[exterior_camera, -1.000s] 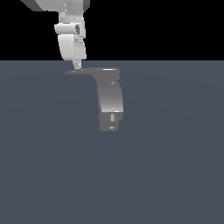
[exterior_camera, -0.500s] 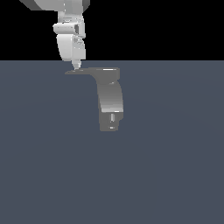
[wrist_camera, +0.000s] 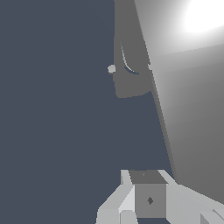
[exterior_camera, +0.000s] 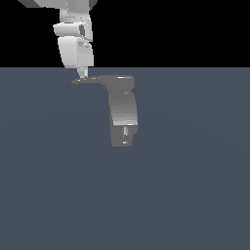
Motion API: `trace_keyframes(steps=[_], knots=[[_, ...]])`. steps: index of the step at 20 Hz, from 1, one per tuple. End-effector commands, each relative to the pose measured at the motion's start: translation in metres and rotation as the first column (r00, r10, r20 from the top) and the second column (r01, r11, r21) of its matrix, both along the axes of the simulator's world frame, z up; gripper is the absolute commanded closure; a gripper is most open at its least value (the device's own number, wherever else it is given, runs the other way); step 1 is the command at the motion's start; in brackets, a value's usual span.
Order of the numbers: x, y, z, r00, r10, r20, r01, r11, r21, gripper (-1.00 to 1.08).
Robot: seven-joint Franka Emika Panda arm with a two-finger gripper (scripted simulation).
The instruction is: Turn on the faucet by rotating a designated handle.
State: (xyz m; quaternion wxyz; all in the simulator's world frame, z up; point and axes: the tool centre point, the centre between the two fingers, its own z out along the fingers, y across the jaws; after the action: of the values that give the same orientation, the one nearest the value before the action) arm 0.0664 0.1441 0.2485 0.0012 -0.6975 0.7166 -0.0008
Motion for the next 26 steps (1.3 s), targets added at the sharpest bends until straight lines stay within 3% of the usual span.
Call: trace_keyframes(steps=[1, 22, 26], knots=[[-0.008, 0.0, 0.0, 1.0, 0.0, -0.003, 0.0, 1.0, -0.001, 1.08], [-0.07, 0.005, 0.0, 1.0, -0.001, -0.003, 0.001, 1.0, -0.001, 1.08], [-0.071, -0.001, 0.0, 1.0, -0.004, -0.001, 0.004, 1.0, 0.0, 1.08]])
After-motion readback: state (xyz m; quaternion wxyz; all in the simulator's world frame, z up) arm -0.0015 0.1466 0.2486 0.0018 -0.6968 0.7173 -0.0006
